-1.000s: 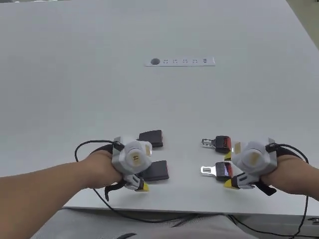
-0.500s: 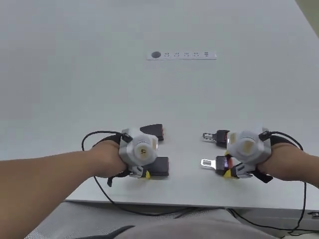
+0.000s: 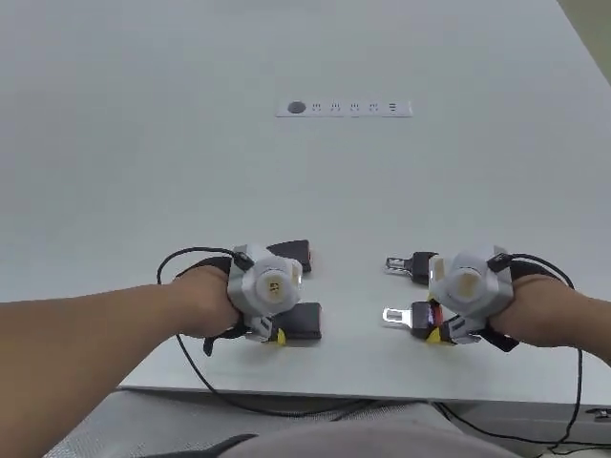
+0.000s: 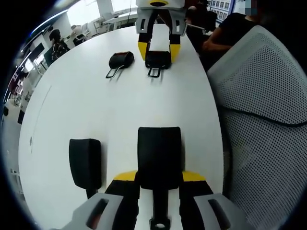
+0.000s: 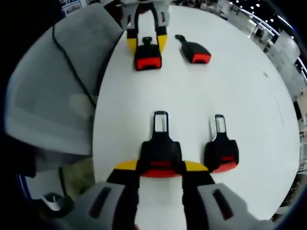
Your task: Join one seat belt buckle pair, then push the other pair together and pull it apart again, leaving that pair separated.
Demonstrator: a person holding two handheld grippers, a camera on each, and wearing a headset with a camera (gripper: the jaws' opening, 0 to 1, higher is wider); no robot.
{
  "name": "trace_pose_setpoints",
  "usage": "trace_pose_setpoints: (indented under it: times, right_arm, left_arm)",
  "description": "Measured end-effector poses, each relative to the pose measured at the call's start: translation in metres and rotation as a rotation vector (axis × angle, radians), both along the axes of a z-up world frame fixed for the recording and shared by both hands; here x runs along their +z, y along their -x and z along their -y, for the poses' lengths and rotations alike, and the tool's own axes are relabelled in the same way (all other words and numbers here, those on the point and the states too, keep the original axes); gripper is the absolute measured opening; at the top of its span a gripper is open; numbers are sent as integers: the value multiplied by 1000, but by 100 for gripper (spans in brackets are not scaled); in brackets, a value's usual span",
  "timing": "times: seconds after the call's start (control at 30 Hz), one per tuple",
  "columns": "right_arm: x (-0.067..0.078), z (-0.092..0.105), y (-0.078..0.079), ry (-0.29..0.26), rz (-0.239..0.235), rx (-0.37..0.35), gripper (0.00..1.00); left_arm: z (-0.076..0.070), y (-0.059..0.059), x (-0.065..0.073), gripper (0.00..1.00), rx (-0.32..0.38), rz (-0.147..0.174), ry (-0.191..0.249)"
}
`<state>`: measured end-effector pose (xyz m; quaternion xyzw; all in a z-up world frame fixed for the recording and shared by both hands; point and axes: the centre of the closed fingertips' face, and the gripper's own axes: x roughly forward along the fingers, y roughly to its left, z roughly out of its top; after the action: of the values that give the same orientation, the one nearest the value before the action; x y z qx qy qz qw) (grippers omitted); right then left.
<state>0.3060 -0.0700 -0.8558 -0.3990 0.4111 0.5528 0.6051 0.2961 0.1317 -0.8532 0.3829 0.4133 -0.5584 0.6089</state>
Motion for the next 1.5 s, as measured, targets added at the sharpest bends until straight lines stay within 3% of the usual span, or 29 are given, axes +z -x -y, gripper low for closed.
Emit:
trace_pose_setpoints:
  times: [0.07, 0.13, 0.37, 0.73, 1.17, 1.5]
  right_arm:
    - [1, -5, 1, -10, -1, -7, 33]
    - [4, -18, 4, -53, -14, -33, 33]
    - [2, -46, 8, -80, 6, 1, 33]
    - [2, -74, 4, -117, 16, 20, 33]
    - [1, -99, 8, -120, 22, 79, 33]
    - [1, -102, 7, -130, 21, 94, 33]
  left_arm:
    - [0, 0, 0, 33, 3, 0, 6]
    - [0, 0, -1, 33, 3, -1, 13]
    - [0, 0, -1, 33, 12, -3, 10]
    - [1, 1, -1, 33, 4, -5, -18]
    - [2, -2, -4, 33, -16, -6, -32]
    - [1, 0, -4, 32, -31, -7, -45]
